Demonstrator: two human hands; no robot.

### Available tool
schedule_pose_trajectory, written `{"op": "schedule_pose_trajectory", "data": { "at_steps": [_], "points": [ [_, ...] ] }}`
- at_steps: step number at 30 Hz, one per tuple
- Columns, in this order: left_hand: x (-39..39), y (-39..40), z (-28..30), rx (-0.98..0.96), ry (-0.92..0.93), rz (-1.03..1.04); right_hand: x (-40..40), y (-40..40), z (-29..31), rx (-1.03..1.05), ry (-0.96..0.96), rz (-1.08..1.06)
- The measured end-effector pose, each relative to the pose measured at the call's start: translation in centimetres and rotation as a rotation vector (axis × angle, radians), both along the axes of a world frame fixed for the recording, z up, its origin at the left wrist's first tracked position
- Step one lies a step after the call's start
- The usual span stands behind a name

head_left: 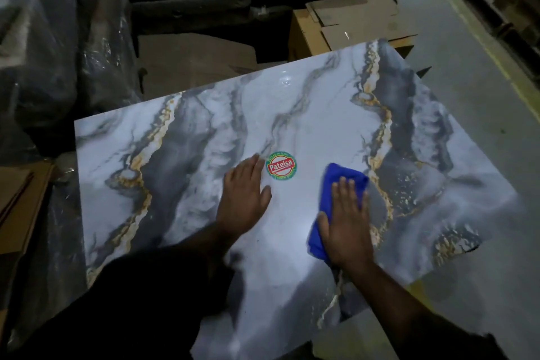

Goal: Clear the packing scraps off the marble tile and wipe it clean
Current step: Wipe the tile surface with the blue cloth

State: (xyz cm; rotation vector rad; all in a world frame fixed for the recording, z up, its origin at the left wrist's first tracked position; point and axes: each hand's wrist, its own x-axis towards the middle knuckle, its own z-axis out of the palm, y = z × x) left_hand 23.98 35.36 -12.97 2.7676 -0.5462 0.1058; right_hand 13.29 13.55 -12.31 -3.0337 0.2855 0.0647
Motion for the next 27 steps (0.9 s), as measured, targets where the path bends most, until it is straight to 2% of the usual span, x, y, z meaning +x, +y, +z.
{"op": "schedule_pose_trajectory", "data": {
  "at_steps": [2, 5, 11, 14, 17, 20, 23, 25, 27],
  "points": [
    [2.5, -0.1, -0.1, 0.021, -0.007, 0.016, 1.6, -0.1, 0.1, -0.077, 0.039, -0.131],
    [4.7, -0.4, -0.6, -0.035, -0.026, 0.022, 5.7, 1.5, 0.0, -0.083, 0.076, -0.197],
    [4.6, -0.6, -1.1, -0.031, -0.113, 0.033, 13.9, 3.3, -0.3, -0.056, 0.065, -0.161],
    [4.7, -0.5, -1.1, -0.065, -0.106, 0.028, 16.8, 4.0, -0.1, -0.059, 0.065, -0.031],
    [4.8, -0.4, -1.2, -0.11, -0.112, 0.031, 17.4, 4.2, 0.0, 0.018, 0.041, 0.23],
    [5.0, -0.4, -1.1, -0.138, -0.118, 0.066, 14.5, 3.7, 0.3, 0.149, 0.003, 0.507],
    [5.8, -0.7, -0.8, -0.096, -0.122, 0.104, 10.3, 1.4, 0.0, 0.159, -0.022, 0.648],
    [7.1, -0.9, -0.5, -0.088, -0.137, 0.106, 9.1, -1.0, -0.4, 0.15, -0.063, 0.571],
    [8.8, -0.9, -0.1, -0.134, -0.109, 0.118, 9.8, -2.3, -0.6, 0.155, -0.072, 0.34]
  ]
}}
